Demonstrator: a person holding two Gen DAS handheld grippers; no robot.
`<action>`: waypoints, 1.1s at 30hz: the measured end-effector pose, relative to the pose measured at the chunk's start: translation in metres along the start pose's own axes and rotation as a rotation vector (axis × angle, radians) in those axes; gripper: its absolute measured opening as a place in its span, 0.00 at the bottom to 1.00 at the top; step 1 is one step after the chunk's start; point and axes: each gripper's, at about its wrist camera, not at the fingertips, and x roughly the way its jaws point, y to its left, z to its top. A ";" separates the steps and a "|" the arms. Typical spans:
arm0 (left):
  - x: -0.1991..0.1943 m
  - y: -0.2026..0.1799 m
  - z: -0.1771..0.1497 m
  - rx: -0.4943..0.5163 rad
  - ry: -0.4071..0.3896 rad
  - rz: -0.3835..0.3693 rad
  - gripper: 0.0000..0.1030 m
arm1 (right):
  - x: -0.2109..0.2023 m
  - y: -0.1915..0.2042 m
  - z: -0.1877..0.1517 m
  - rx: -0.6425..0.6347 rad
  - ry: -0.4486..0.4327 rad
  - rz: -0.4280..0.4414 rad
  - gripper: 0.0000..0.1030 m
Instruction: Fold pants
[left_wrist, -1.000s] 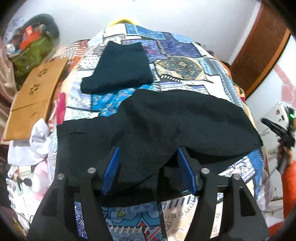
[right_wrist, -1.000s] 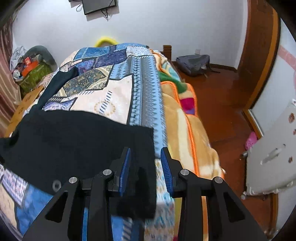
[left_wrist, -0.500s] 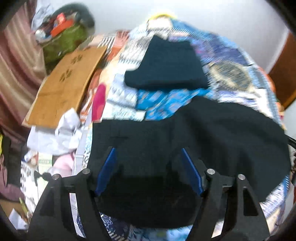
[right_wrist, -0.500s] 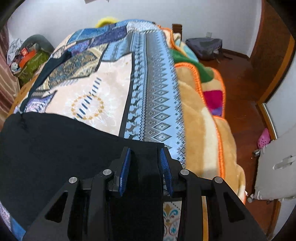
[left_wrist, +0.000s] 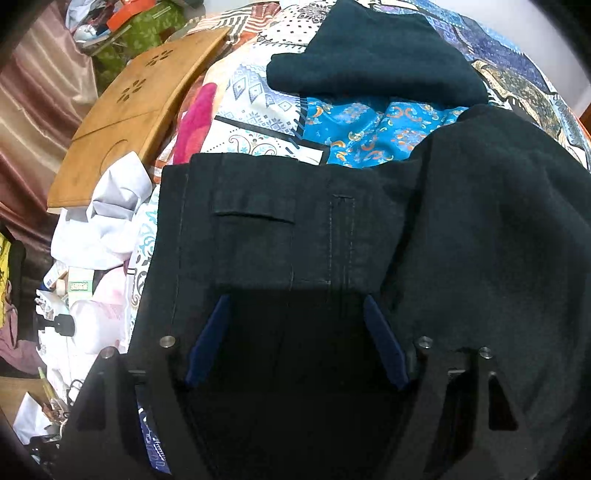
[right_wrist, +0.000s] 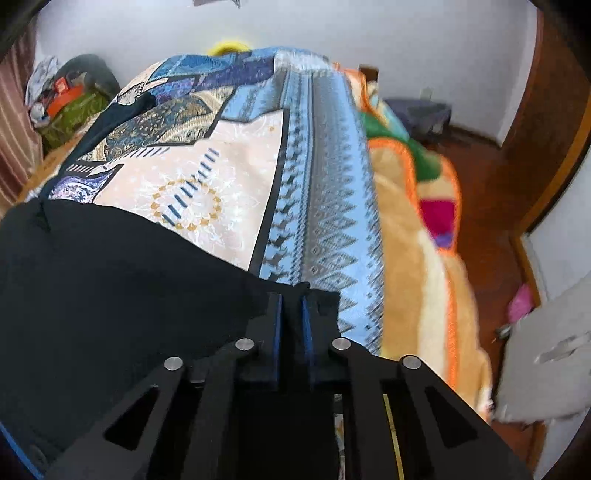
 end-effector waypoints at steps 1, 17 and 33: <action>0.000 0.001 0.001 -0.002 -0.001 -0.003 0.75 | -0.004 -0.001 0.002 -0.004 -0.024 -0.020 0.08; -0.005 0.002 -0.002 0.025 -0.025 0.016 0.77 | 0.020 -0.055 0.005 0.185 0.098 -0.087 0.00; -0.121 -0.080 0.023 0.216 -0.290 -0.157 0.83 | -0.114 -0.008 -0.032 0.171 -0.072 0.044 0.69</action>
